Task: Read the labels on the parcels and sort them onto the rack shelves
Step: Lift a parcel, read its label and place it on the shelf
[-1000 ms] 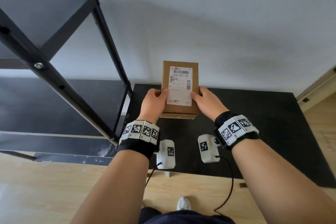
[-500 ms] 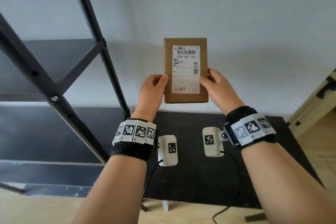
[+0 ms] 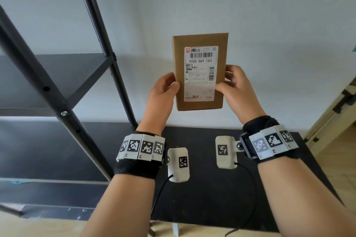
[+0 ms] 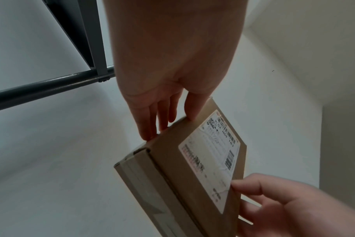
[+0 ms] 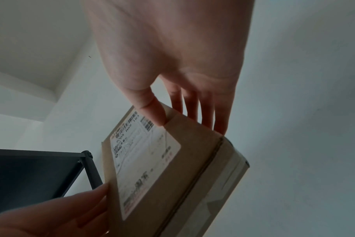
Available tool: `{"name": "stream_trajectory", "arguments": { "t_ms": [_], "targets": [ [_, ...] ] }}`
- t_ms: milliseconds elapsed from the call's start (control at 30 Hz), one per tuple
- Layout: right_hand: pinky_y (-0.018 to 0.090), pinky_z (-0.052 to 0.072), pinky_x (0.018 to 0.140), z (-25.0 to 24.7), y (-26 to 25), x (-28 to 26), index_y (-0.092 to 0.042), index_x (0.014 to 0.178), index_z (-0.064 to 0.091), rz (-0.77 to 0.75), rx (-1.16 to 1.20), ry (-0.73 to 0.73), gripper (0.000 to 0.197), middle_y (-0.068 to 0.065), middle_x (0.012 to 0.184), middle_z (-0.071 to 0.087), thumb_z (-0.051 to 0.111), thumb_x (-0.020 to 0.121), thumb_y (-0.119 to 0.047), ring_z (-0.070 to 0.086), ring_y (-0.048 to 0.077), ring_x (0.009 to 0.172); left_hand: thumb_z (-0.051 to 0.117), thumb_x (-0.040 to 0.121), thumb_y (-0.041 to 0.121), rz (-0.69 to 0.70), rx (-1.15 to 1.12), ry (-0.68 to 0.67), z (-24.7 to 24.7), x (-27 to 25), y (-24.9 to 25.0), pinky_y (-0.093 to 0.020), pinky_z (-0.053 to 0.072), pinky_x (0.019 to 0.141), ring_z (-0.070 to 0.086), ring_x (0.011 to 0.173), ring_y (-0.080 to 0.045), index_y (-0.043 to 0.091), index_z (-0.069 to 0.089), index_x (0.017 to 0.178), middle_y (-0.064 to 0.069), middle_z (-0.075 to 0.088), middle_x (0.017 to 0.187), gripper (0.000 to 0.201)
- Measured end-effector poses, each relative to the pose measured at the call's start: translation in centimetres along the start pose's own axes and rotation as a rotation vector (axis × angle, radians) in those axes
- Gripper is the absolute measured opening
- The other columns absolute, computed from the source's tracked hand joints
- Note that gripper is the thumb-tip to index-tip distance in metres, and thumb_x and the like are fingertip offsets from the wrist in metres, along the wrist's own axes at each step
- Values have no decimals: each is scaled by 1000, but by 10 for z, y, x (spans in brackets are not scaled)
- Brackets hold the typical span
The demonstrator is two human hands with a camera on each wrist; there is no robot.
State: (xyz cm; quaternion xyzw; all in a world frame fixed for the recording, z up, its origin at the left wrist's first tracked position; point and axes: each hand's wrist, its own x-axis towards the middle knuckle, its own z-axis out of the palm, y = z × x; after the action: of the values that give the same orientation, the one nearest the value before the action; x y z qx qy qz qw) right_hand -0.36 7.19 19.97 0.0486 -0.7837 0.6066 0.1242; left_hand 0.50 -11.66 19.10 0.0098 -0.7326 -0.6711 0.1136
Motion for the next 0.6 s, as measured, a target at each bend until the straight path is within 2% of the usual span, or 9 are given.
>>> {"name": "stream_trajectory", "arguments": {
  "t_ms": [133, 267, 333, 433, 500, 600],
  "targets": [
    [37, 55, 92, 0, 1, 0, -22, 122, 49, -10, -7, 23, 37, -8, 121, 65, 59, 88, -10, 64, 9, 111, 47, 101, 6, 32, -24, -33, 0, -2, 4, -24, 51, 99, 62, 120, -12, 11, 53, 139, 2, 66, 129, 39],
    [40, 56, 92, 1, -1, -2, -23, 122, 48, -20, -34, 30, 37, -9, 121, 65, 60, 88, -13, 63, 10, 112, 46, 101, 3, 42, -18, -42, -1, -4, 4, -22, 51, 97, 61, 123, -13, 11, 52, 139, 0, 65, 132, 40],
    [39, 56, 92, 1, -2, -4, -23, 122, 48, -18, -45, 30, 37, -9, 122, 64, 61, 88, -14, 63, 11, 112, 46, 101, 4, 40, -14, -43, -2, -6, 4, -23, 52, 98, 61, 123, -14, 10, 51, 140, -1, 64, 133, 40],
    [36, 56, 91, 2, -3, -7, -23, 122, 48, -3, -42, 32, 37, -9, 122, 64, 59, 89, -12, 63, 9, 111, 47, 101, 6, 39, 0, -44, -4, -7, 4, -31, 51, 103, 62, 122, -15, 10, 52, 140, -1, 65, 132, 40],
    [29, 55, 85, 3, -5, -8, -22, 123, 49, 12, -33, 31, 35, -8, 121, 64, 58, 90, -11, 62, 8, 110, 47, 101, 9, 36, 27, -36, -4, -8, 5, -35, 50, 104, 63, 119, -14, 12, 54, 139, 1, 66, 130, 39],
    [21, 51, 78, 5, -8, -11, -20, 124, 50, 35, -28, 31, 34, -7, 120, 64, 55, 91, -13, 62, 9, 108, 48, 101, 14, 27, 47, -21, -4, -10, 6, -32, 51, 102, 63, 117, -12, 14, 56, 139, 2, 67, 128, 38]
  ]
}}
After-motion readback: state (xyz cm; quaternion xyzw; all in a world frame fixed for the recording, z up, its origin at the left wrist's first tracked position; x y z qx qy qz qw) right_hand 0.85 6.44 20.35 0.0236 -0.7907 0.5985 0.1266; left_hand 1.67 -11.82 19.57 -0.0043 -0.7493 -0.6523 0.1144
